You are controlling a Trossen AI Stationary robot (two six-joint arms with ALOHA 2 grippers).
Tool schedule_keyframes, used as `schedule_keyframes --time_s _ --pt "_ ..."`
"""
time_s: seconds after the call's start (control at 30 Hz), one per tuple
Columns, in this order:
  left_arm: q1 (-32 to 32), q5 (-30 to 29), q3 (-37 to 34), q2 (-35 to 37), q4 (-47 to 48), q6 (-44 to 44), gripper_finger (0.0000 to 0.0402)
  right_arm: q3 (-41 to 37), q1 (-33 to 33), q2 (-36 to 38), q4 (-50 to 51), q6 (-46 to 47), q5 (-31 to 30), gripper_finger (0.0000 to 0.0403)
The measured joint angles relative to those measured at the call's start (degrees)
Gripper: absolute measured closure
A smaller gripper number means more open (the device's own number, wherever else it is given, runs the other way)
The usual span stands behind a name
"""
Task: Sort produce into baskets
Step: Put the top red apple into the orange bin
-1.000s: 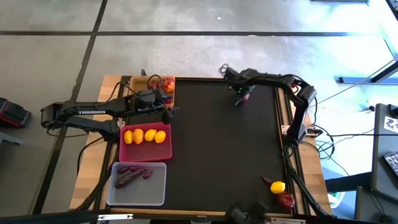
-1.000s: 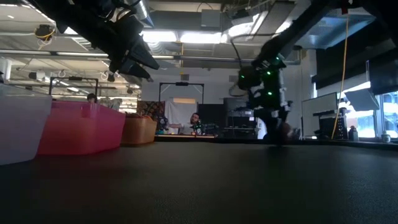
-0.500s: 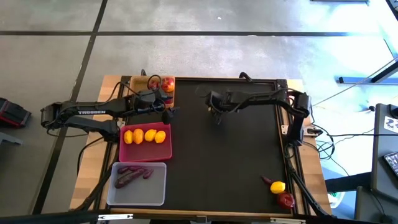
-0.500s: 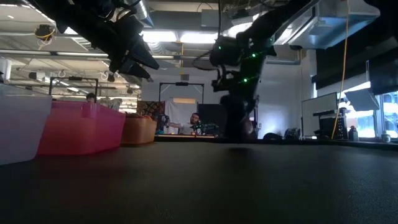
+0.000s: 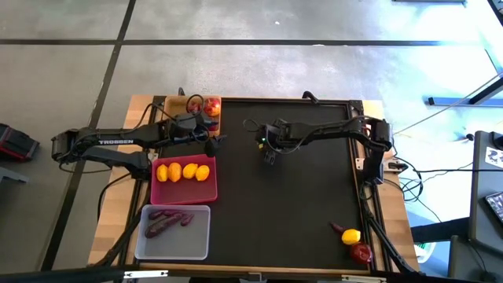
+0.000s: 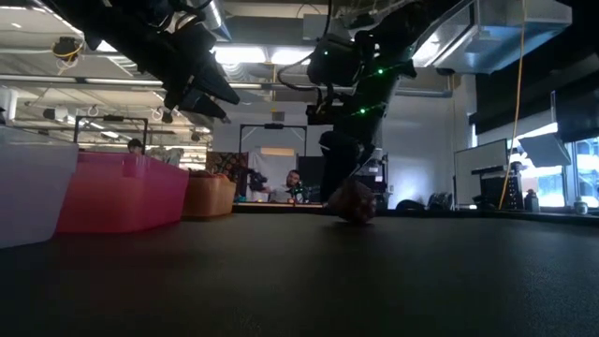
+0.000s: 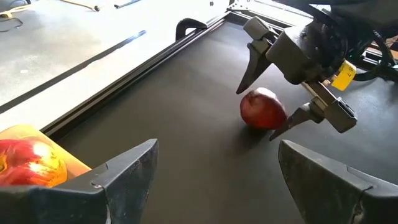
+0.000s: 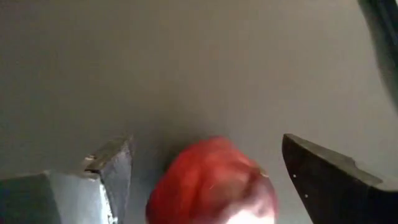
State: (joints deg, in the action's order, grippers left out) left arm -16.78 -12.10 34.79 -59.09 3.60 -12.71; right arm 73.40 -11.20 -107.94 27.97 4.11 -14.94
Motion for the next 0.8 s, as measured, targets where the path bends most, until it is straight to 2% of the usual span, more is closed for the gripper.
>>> schedule_keyframes --time_s 0.17,0.47,0.6,0.8 --pt "0.1 0.0 0.0 0.0 0.0 -0.6 0.0075 0.8 0.0 1.4 3.1 -0.5 -0.9 0.0072" --pt "1.9 0.0 0.0 0.0 -0.2 -0.8 0.0075 -2.3 0.8 11.1 10.7 1.1 -0.9 0.0098" --pt "2.2 0.1 0.0 0.0 -0.2 -1.0 0.0075 -7.0 -0.5 12.5 10.5 -3.9 -0.9 0.0100" --pt "2.2 0.1 0.0 0.0 0.0 -0.9 0.0075 -11.8 -1.7 12.5 4.6 -13.6 1.3 0.0100"
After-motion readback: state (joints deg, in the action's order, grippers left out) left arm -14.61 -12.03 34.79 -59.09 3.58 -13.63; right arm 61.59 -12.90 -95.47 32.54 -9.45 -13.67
